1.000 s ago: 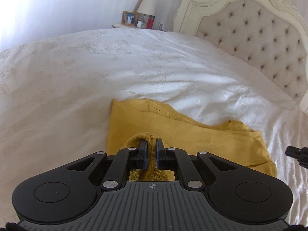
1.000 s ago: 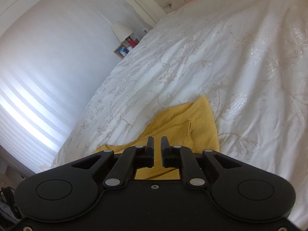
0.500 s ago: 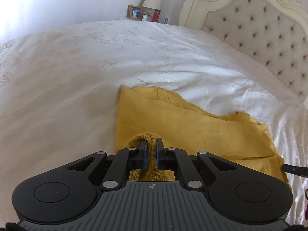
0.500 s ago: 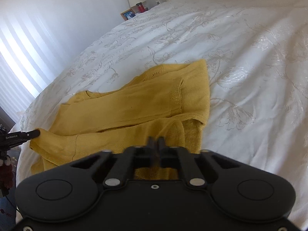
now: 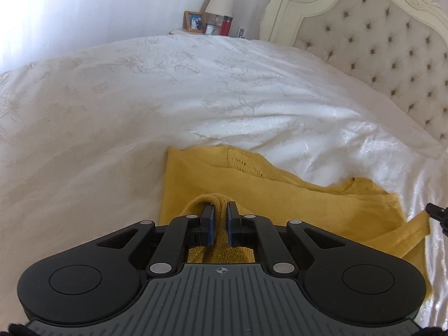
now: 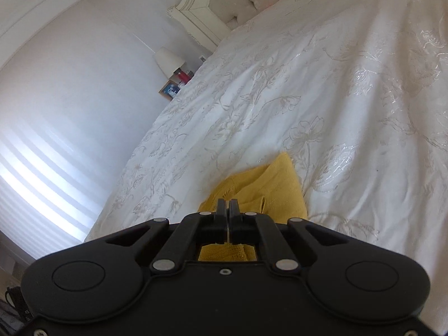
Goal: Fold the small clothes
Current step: 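Grasp the sweater hem with the left tool while the right tool grasps the hem, then lay the hem over the collar and open both tools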
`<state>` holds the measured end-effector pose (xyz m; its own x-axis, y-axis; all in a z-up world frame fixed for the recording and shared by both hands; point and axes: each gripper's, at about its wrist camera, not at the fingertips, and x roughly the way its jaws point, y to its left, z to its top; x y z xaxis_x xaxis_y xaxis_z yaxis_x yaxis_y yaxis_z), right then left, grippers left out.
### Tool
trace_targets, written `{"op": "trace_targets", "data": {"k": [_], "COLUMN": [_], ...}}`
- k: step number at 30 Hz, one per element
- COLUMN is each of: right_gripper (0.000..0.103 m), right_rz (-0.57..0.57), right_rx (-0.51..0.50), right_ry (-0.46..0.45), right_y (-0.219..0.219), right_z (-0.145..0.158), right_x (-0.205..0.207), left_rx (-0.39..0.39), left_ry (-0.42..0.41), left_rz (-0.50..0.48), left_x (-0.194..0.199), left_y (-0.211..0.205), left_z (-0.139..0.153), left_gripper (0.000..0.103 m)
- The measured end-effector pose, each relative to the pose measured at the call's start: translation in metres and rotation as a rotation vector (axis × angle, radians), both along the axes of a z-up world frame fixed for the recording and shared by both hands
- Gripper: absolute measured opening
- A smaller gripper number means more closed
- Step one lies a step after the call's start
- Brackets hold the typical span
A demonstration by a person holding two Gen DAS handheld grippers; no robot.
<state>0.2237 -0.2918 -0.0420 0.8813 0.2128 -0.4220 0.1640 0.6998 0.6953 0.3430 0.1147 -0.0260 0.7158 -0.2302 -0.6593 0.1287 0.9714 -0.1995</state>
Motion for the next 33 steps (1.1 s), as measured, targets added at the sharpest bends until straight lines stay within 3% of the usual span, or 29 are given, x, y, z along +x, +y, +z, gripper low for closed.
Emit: {"op": "trace_targets", "data": {"k": [4,6,7,10,13,14,15,17,26,33], "right_gripper": [0.008,0.011,0.015,0.016,0.018,0.024,0.033,0.041,0.041,0.041], "right_rz": [-0.03,-0.054,-0.061,-0.09,-0.084,-0.075,-0.063,-0.029,0.213,0.303], "right_rx": [-0.039,-0.063,-0.07,-0.088,-0.168,-0.2,-0.235,-0.31,-0.605,-0.69], "right_ry": [0.059,0.081,0.08,0.057,0.04,0.035,0.028,0.013,0.03,0.11], "right_y": [0.0,0.0,0.0,0.001,0.011,0.014,0.02,0.031,0.1,0.121], "right_z": [-0.016,-0.023,-0.025,-0.026,-0.021,-0.018,-0.015,-0.009,-0.002,-0.019], "right_x": [0.03,0.038,0.039,0.033,0.02,0.012,0.007,-0.006,-0.031,0.01], "left_rx": [0.016,0.016,0.018,0.057,0.098,0.103,0.111,0.149,0.258,0.302], "left_ry": [0.024,0.002,-0.018,-0.063,-0.084,-0.084,-0.082,-0.073,-0.029,-0.031], "left_rz": [0.015,0.024,0.025,0.032,0.041,0.038,0.031,-0.001,-0.161,-0.229], "left_x": [0.01,0.006,0.003,-0.006,-0.014,-0.017,-0.021,-0.03,-0.06,-0.019], "left_y": [0.002,0.006,0.009,0.016,0.024,0.027,0.028,0.027,0.002,-0.025], "left_z": [-0.011,-0.009,-0.006,0.002,0.008,0.008,0.008,0.005,-0.025,-0.031], "left_gripper": [0.012,0.031,0.033,0.035,0.036,0.036,0.036,0.036,0.036,0.036]}}
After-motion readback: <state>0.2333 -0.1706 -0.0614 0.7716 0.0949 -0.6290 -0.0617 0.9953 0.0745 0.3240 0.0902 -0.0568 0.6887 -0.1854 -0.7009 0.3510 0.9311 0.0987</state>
